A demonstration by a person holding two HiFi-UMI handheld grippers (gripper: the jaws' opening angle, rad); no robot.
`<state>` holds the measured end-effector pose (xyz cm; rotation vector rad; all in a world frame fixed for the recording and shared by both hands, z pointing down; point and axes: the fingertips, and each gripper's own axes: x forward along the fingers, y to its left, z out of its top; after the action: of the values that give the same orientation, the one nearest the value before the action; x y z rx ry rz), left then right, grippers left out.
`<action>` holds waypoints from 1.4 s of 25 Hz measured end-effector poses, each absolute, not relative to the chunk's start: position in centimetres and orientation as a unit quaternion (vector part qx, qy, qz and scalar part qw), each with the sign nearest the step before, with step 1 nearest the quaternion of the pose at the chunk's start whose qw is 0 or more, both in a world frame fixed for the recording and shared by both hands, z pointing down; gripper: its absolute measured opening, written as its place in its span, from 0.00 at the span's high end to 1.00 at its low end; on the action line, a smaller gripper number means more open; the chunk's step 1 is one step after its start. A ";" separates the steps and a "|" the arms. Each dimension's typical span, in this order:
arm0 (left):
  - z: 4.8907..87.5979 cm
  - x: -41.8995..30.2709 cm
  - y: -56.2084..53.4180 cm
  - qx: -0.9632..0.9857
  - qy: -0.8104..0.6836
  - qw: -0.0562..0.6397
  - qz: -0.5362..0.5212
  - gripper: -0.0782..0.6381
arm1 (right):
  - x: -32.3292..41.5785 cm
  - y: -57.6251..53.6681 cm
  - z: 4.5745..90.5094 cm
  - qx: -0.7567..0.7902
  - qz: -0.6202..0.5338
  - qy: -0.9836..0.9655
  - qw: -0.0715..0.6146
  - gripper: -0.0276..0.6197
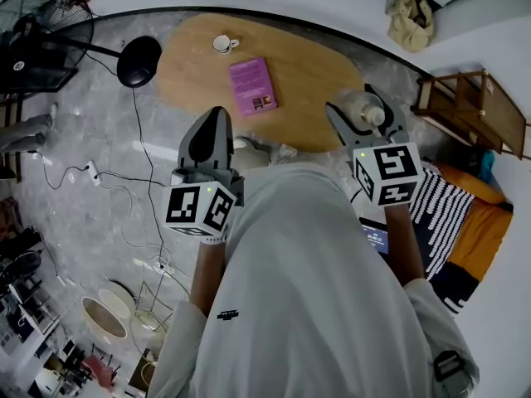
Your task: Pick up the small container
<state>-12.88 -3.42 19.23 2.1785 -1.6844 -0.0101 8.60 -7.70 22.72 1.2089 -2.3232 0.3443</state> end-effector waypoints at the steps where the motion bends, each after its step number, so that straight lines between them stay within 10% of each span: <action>1: 19.1 -12.7 -3.4 0.779 -0.599 0.188 0.001 0.86 | 8.9 -7.6 22.4 0.446 0.128 -0.851 0.245 0.43; 35: 17.5 -10.0 -4.2 0.803 -0.572 0.169 -0.007 0.86 | 11.0 -5.7 19.8 0.475 0.119 -0.844 0.221 0.43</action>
<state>-10.02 -4.23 17.49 2.2814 -1.6258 -0.0207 10.96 -5.72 19.81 1.3133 -2.3323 0.3290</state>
